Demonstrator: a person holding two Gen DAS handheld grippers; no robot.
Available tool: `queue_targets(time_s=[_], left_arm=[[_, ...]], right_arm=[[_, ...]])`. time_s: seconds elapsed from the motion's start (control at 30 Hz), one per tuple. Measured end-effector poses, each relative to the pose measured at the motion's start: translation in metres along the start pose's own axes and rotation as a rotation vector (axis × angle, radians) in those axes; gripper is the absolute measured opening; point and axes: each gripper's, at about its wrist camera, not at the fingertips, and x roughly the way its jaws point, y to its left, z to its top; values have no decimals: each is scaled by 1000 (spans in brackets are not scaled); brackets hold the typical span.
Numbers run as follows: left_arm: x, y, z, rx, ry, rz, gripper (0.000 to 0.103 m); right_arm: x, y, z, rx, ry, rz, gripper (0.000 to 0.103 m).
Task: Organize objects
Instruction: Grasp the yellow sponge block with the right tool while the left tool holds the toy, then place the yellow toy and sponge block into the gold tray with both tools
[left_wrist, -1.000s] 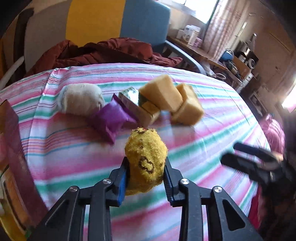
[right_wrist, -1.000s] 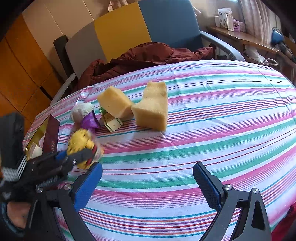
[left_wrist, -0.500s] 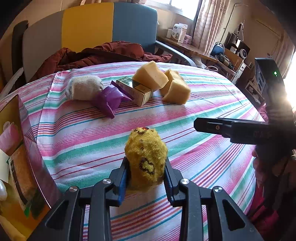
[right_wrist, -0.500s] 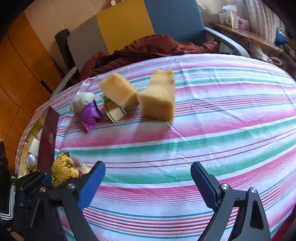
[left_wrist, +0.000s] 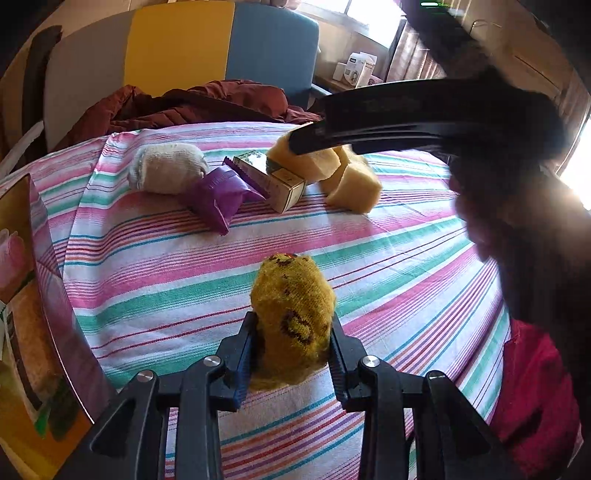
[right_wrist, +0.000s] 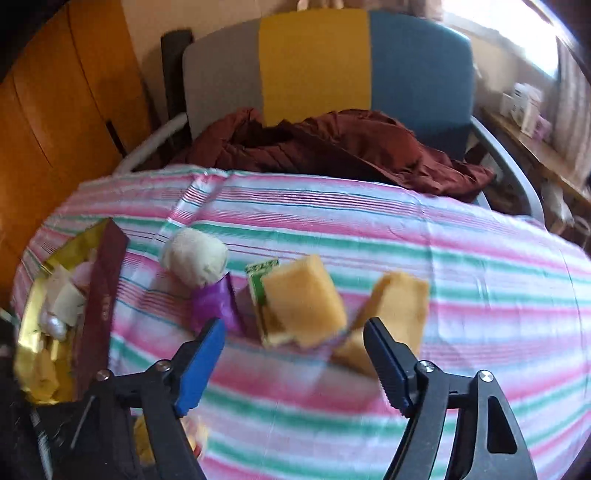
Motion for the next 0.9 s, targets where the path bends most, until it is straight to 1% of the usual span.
queue_targets(time_s=[0.03,0.07,0.1,0.13,0.17,0.23,0.37,0.43,0.57,0.7,0.83,0.9], left_arm=[[0,1,0,-4,0,-4,35],[0,2,0,-7,-2,-7,35],[0,2,0,-7,-4,-8,35],[0,2,-1,-6,-6,-6,35],[-1,1,-1,-5,-8,-5,35],[-2,2,-1,-7,-10,-9,34],[-12,-1,1,-3,-22,-13,33],[-20,-1,3,-4,-35,-16,33],[-44,-2,4,-8,-66,-19,33],[-75,3,0,-16,-118,-10,33],[-107,24,-6,-68,-164,17,33],[-125,39,-12,-110,-190,35,33]], right_arm=[[8,1,5,-12,15,-8,76],[16,1,9,-27,31,-30,68],[23,2,12,-36,45,-41,51],[30,1,14,-39,65,-31,42],[33,0,14,-38,77,-27,41],[26,0,13,-36,52,-35,39],[-14,-9,6,47,-58,-22,39],[-36,-9,-3,72,-93,5,39],[-61,1,-22,81,-119,51,39],[-77,18,-42,96,-134,96,39],[-85,39,-55,109,-141,156,39],[-86,53,-59,102,-140,191,39]])
